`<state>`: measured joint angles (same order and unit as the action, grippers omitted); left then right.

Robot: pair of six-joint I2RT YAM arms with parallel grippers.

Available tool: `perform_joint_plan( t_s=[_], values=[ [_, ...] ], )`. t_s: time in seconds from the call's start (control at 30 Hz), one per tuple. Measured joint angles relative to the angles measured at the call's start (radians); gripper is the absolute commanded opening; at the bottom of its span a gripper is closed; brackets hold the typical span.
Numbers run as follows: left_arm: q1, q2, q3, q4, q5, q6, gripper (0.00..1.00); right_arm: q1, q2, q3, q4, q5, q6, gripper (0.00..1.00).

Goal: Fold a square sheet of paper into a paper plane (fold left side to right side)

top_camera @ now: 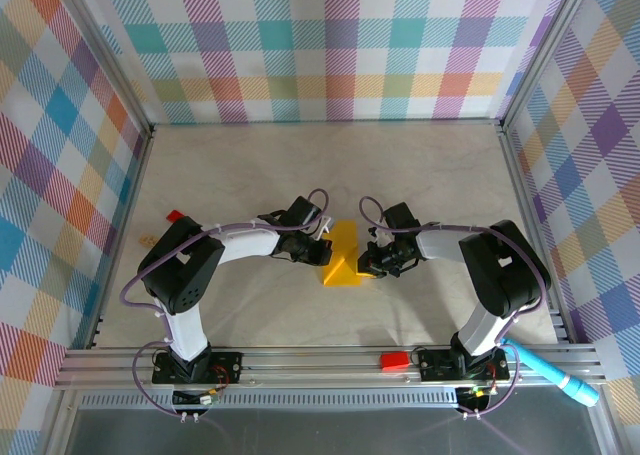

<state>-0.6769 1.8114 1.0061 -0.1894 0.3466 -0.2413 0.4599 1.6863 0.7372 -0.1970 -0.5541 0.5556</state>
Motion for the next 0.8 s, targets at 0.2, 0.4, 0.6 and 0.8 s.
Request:
perform_joint_plan(
  t_s=[0.2, 0.4, 0.6, 0.8],
  values=[
    [0.0, 0.013, 0.0, 0.002, 0.001, 0.0, 0.0, 0.0, 0.002, 0.0, 0.0, -0.003, 0.0, 0.0],
    [0.002, 0.016, 0.0, 0.008, 0.002, 0.0, 0.0, 0.0, 0.002, 0.005, -0.007, -0.003, 0.0, 0.0],
    [0.002, 0.017, 0.0, 0.009, 0.003, 0.0, 0.0, 0.0, 0.0, 0.008, -0.007, -0.003, 0.004, 0.0],
    [0.002, 0.017, -0.001, 0.01, 0.003, 0.004, 0.0, 0.0, -0.048, 0.008, 0.034, -0.021, 0.04, 0.0]
  ],
)
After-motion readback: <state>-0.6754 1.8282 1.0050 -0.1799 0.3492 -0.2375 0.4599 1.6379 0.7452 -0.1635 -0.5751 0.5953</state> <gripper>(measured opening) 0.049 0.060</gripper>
